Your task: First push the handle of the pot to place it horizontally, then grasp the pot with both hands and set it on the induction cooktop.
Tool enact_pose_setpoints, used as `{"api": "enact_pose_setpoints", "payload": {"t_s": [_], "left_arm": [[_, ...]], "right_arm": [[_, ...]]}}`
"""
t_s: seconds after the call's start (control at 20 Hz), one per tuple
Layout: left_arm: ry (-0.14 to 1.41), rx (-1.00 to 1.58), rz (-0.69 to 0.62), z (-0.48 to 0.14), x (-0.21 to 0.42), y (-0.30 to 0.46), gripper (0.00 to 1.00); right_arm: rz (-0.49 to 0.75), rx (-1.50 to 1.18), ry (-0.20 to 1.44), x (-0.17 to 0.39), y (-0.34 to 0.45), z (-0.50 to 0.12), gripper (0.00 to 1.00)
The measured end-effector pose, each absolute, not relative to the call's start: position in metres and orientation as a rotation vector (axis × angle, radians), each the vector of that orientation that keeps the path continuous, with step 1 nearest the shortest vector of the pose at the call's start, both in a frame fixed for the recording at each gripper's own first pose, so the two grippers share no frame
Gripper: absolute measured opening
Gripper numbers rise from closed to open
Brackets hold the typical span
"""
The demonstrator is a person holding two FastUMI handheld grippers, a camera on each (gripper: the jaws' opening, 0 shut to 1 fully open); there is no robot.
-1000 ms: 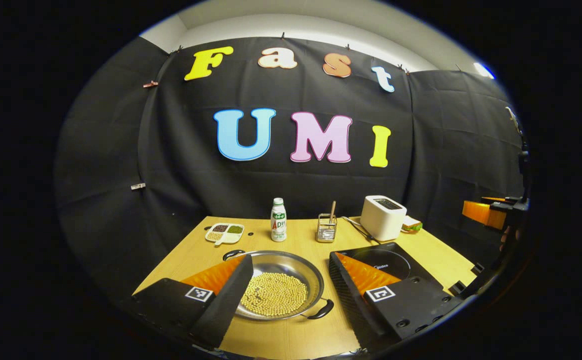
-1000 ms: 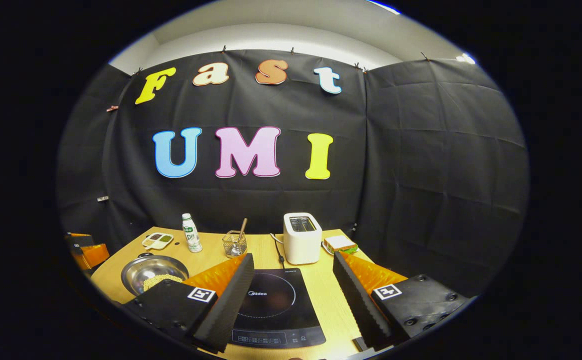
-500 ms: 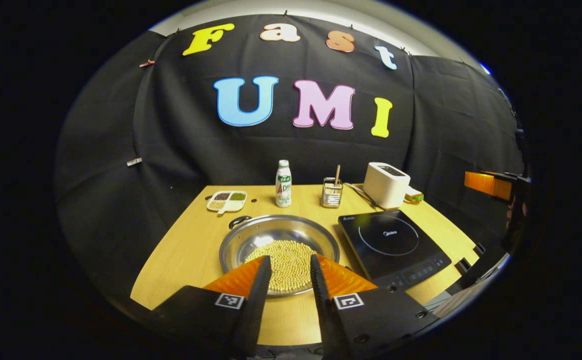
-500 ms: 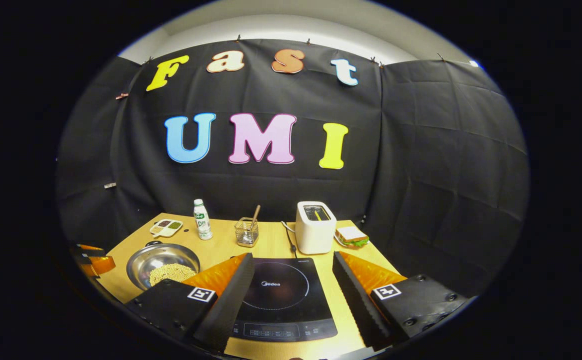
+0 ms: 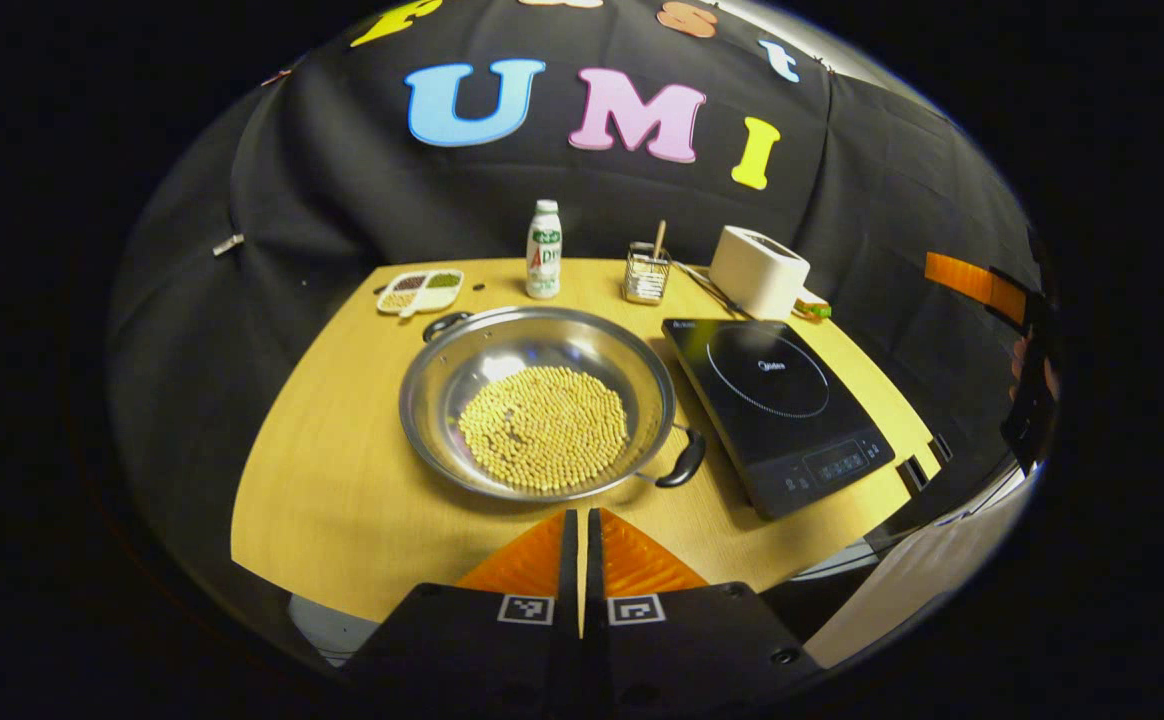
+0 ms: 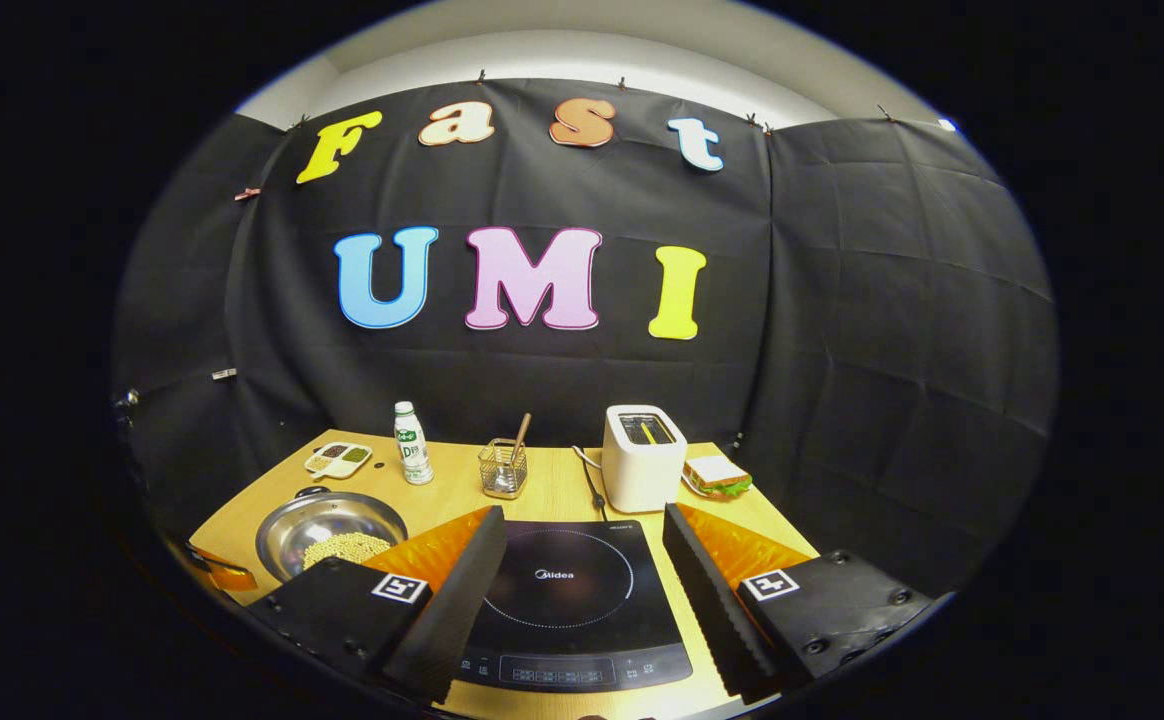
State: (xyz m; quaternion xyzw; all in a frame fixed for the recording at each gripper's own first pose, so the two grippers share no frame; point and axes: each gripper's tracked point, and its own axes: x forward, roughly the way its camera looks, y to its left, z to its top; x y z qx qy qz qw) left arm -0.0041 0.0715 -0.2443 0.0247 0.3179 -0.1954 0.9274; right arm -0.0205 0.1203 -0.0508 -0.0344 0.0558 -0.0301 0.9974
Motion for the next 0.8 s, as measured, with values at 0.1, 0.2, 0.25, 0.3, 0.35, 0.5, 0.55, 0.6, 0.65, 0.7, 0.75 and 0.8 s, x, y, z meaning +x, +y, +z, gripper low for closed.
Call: {"api": "enact_pose_setpoints", "payload": {"t_s": [0.1,0.2,0.25,0.3,0.35,0.5,0.55,0.6,0.65,0.7,0.75,0.8], "left_arm": [[0.696,0.084,-0.413,-0.259,-0.005,0.072,0.05],[0.745,0.105,-0.433,-0.276,-0.004,0.063,0.05],[0.768,0.112,-0.436,-0.283,-0.003,0.060,0.05],[0.787,0.121,-0.437,-0.289,-0.002,0.058,0.05],[0.800,0.130,-0.436,-0.293,0.000,0.055,0.05],[0.824,0.196,-0.449,-0.301,0.008,0.043,0.05],[0.833,0.217,-0.460,-0.304,0.011,0.036,0.05],[0.841,0.233,-0.473,-0.306,0.012,0.028,0.05],[0.843,0.245,-0.484,-0.307,0.015,0.021,0.05],[0.850,0.254,-0.494,-0.310,0.017,0.014,0.05],[0.856,0.264,-0.499,-0.313,0.020,0.009,0.05],[0.863,0.281,-0.493,-0.316,0.024,0.006,0.05]], "right_arm": [[-0.069,-0.050,0.129,-0.014,0.112,-0.056,0.98],[-0.070,-0.044,0.130,-0.009,0.106,-0.055,0.98],[-0.073,-0.038,0.132,-0.006,0.102,-0.054,0.98],[-0.071,-0.030,0.138,-0.004,0.100,-0.057,0.98],[-0.069,-0.027,0.142,-0.002,0.097,-0.059,0.98],[-0.071,-0.024,0.150,0.002,0.086,-0.061,0.98],[-0.073,-0.016,0.152,0.003,0.082,-0.061,0.98],[-0.075,-0.009,0.151,0.004,0.079,-0.060,0.98],[-0.075,-0.003,0.153,0.005,0.076,-0.060,0.98],[-0.070,0.000,0.156,0.007,0.075,-0.062,0.98],[-0.065,0.001,0.160,0.007,0.074,-0.062,0.98],[-0.060,-0.001,0.162,0.007,0.072,-0.064,0.98]]}}
